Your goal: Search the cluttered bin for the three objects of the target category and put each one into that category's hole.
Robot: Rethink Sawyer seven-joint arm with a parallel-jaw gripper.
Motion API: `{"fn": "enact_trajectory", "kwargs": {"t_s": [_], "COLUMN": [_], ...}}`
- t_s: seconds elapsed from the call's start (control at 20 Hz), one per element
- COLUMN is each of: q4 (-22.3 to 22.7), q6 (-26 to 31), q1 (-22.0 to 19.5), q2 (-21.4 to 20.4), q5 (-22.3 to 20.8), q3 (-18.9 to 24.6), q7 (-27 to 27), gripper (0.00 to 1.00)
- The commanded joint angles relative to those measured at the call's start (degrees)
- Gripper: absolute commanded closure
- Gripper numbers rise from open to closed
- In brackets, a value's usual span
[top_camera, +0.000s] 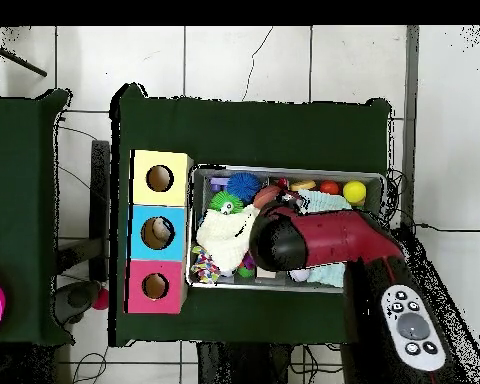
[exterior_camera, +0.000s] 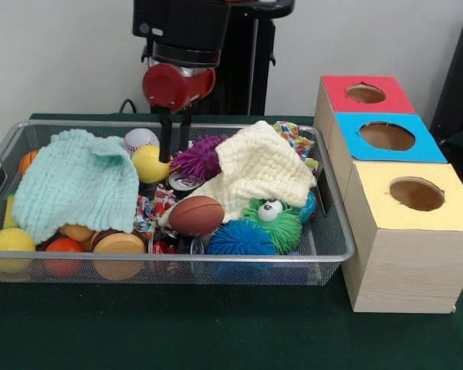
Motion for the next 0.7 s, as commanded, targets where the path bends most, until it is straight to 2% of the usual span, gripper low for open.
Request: {"fn": "enact_trajectory", "kwargs": {"t_s": [0.05,0.3,0.4,0.7], "q4": [5.4,8.3,9.6,15.0], "q6": [11.0,16.0,15.9,8.6], "q1": [-4.0,-4.8,-5.4,-8.1], "q2": [5.1,6.4,7.6,9.9], "q5": [14.4,23.6,28.2,35.9], "q3": [-0.1,1.5,2.5,5.8], "q7": [18.9,17.5,18.7,16.9], "gripper": [0.0,0.0,0.0,0.0]}}
